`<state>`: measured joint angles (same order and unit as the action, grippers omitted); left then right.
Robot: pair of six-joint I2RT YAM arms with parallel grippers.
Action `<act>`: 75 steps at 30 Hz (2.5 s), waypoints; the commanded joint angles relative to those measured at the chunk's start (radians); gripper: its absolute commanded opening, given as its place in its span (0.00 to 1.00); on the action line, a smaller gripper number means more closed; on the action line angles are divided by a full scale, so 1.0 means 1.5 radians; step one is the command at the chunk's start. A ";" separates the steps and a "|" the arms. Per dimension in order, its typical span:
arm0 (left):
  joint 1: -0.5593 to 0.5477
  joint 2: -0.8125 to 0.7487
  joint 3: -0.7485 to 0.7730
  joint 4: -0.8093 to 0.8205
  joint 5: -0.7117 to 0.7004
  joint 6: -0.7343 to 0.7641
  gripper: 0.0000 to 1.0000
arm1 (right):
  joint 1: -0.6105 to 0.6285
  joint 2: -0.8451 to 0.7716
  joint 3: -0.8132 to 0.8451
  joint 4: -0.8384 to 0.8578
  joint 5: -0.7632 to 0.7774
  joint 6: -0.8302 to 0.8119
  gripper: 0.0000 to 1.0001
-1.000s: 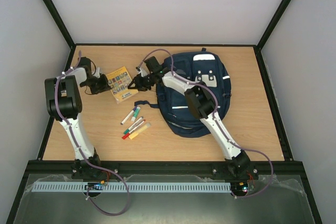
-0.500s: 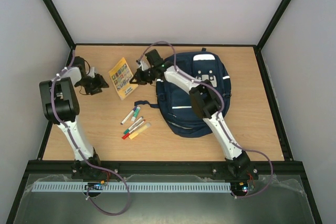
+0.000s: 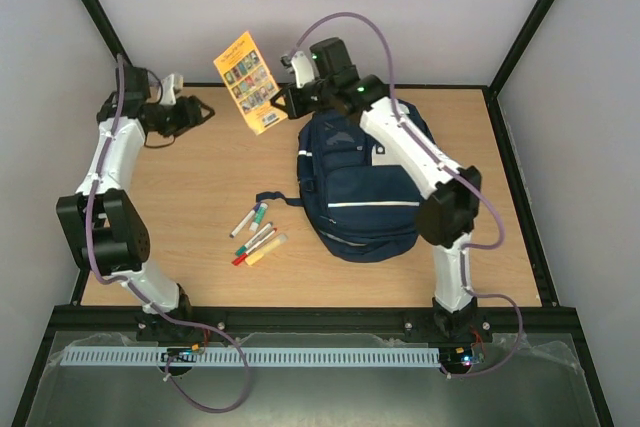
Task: Pack the student bag
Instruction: Pick up the book from the center of the board.
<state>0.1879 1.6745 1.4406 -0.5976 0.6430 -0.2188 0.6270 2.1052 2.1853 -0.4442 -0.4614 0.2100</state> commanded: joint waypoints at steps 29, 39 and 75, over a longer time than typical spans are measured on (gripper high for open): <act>-0.284 0.058 0.251 0.120 -0.123 -0.348 0.60 | 0.143 -0.186 -0.204 0.027 0.656 -0.357 0.01; -0.266 0.057 0.229 0.170 -0.053 -0.366 0.15 | 0.159 -0.197 -0.210 -0.052 0.576 -0.369 0.54; -0.135 0.012 0.107 0.080 0.581 0.012 0.02 | -0.115 -0.179 -0.251 -0.111 -0.497 -0.066 0.94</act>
<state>-0.0315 1.6905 1.6028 -0.4561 1.4830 -0.2420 0.4431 1.8511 1.8725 -0.6399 -0.9714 0.0353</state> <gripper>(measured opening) 0.058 0.975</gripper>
